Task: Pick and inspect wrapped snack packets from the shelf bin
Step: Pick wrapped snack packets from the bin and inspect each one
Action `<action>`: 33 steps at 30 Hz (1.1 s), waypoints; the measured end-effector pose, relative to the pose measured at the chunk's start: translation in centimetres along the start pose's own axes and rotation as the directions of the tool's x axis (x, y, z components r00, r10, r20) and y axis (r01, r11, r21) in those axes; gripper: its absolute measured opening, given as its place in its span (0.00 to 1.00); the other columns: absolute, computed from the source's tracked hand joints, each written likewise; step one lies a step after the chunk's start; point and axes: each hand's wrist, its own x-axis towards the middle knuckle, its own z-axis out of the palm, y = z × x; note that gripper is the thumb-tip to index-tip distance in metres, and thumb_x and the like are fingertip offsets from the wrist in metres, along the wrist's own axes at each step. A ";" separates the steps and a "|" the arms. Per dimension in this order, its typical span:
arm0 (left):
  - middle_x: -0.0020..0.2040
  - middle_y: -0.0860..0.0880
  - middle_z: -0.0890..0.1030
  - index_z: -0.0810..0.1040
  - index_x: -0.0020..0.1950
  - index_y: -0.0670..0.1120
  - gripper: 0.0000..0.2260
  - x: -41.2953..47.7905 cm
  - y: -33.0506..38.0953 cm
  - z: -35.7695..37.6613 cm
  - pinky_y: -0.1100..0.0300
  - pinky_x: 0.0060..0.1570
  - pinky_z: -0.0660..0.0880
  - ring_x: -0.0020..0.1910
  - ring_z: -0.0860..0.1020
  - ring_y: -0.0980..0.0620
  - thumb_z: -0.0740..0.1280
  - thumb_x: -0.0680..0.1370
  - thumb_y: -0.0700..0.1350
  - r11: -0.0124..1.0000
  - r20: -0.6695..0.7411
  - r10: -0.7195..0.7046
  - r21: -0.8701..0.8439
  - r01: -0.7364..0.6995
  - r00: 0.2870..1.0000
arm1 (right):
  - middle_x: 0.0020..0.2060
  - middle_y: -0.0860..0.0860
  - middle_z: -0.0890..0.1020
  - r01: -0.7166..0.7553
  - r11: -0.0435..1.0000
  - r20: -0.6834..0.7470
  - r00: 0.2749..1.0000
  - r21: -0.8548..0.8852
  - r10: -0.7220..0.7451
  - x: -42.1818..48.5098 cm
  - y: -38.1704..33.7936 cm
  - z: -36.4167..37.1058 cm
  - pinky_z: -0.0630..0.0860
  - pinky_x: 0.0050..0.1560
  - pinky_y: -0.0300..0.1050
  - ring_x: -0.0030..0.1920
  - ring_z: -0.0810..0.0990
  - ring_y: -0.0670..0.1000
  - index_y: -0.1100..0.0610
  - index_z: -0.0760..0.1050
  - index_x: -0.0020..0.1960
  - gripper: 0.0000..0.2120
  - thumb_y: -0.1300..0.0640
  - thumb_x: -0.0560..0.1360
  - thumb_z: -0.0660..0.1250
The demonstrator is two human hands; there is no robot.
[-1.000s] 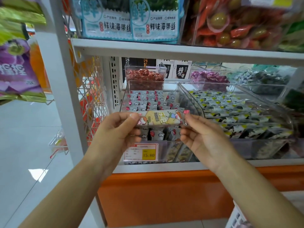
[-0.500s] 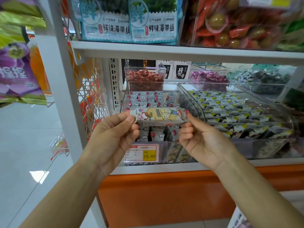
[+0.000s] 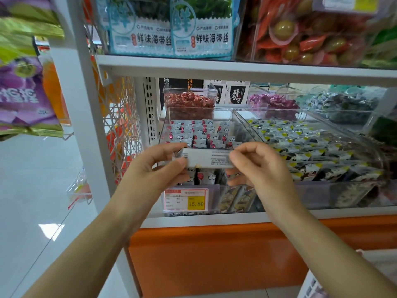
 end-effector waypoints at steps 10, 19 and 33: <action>0.48 0.51 0.84 0.79 0.55 0.54 0.14 -0.4 0.6 0.4 0.56 0.52 0.78 0.46 0.83 0.53 0.68 0.73 0.39 0.979 0.036 0.070 0.187 -0.076 0.997 | 0.36 0.49 0.82 -0.015 0.998 -0.018 1.000 -0.065 0.014 0.3 0.0 0.0 0.79 0.30 0.43 0.36 0.81 0.49 0.49 0.81 0.37 0.09 0.59 0.74 0.68; 0.43 0.52 0.80 0.80 0.45 0.51 0.03 -0.4 0.6 0.8 0.73 0.36 0.74 0.41 0.78 0.62 0.69 0.72 0.47 0.910 -0.001 0.147 0.391 -0.135 0.989 | 0.34 0.53 0.81 0.108 0.962 0.007 0.994 -0.251 -0.110 0.2 -0.1 0.3 0.80 0.29 0.46 0.34 0.81 0.52 0.57 0.78 0.36 0.09 0.60 0.75 0.66; 0.36 0.57 0.83 0.83 0.36 0.51 0.07 0.4 1.3 -0.9 0.72 0.32 0.73 0.33 0.80 0.57 0.69 0.73 0.48 0.812 0.064 0.147 0.562 -0.157 0.987 | 0.34 0.51 0.83 0.035 0.988 0.125 0.992 -0.150 -0.017 0.5 -0.4 0.1 0.79 0.28 0.44 0.35 0.81 0.51 0.55 0.81 0.37 0.09 0.58 0.75 0.66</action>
